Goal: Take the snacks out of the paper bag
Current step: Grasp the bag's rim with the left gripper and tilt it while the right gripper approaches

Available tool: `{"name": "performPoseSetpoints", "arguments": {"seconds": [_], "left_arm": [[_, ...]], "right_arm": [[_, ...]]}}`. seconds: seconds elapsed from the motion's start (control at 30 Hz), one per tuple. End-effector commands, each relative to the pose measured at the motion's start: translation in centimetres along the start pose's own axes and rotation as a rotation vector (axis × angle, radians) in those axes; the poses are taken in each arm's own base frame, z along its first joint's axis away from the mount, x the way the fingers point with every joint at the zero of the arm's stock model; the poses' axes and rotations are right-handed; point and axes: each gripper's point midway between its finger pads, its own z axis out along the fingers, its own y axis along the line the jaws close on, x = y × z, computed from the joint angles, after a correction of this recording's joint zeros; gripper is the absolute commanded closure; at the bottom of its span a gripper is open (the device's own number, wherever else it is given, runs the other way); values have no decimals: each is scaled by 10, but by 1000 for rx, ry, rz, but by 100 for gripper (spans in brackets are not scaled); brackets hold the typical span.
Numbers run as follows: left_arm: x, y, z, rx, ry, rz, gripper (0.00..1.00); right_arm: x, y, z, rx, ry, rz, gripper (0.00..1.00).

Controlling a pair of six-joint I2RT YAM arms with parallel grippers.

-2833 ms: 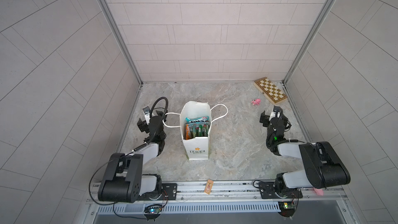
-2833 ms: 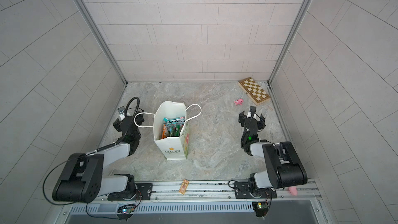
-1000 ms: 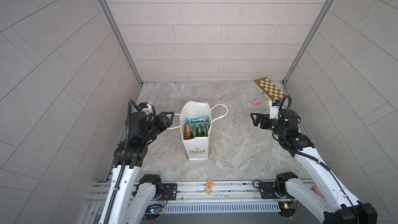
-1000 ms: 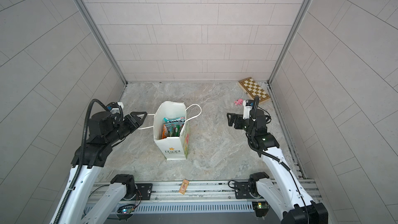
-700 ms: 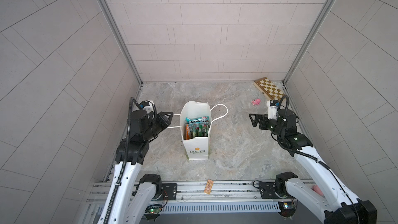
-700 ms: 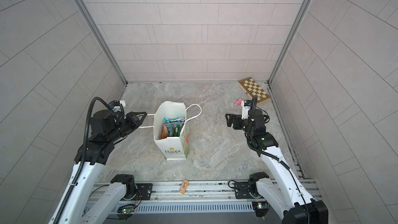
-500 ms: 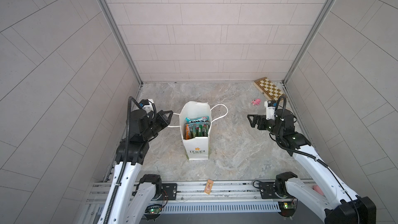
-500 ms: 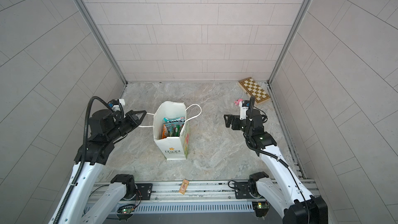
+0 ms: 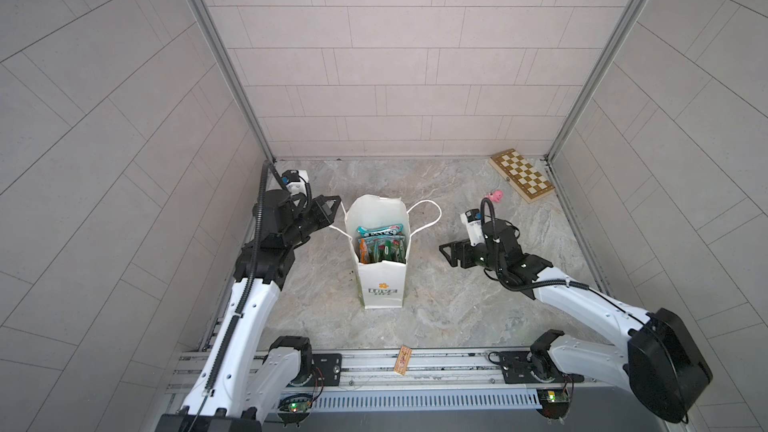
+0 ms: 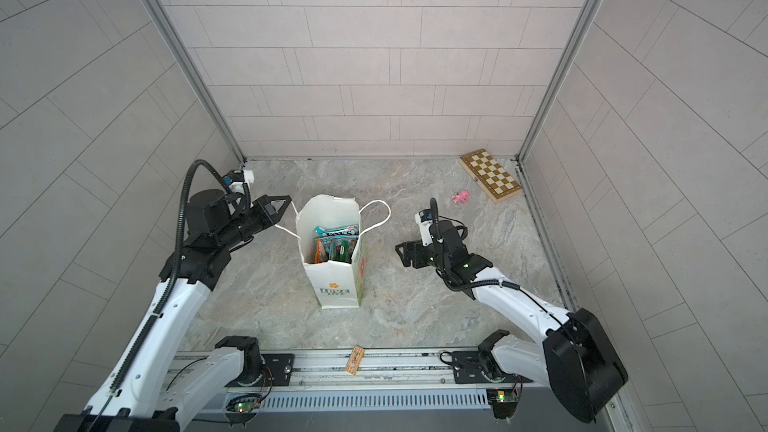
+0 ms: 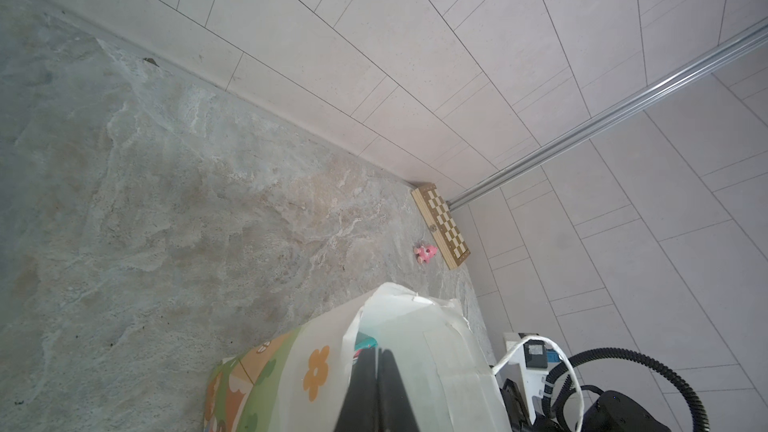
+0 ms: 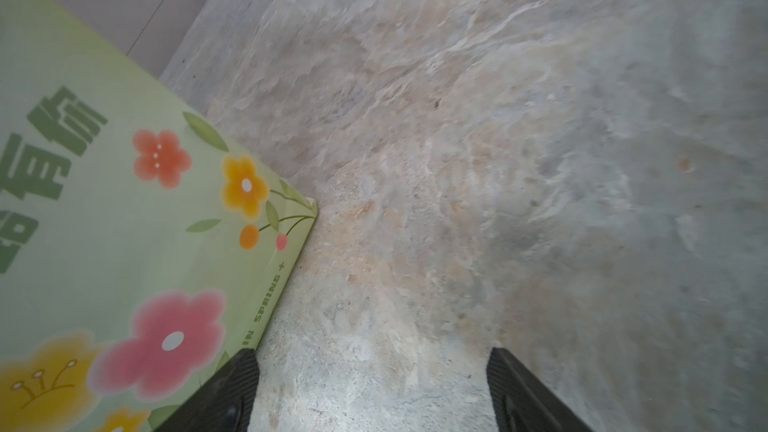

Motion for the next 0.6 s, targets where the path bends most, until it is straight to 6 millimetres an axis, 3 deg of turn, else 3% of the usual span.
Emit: {"name": "performPoseSetpoints", "arguments": {"seconds": [0.0,0.37,0.57], "left_arm": [[-45,-37,0,113,-120,158,100],[-59,-41,36,162,-57,182,100],[-73,-43,50,155,-47,207,100]], "right_arm": [[-25,32,13,-67,-78,-17,18],[-21,101,72,-184,-73,-15,31],[-29,119,94,-216,-106,-4,40]]}}
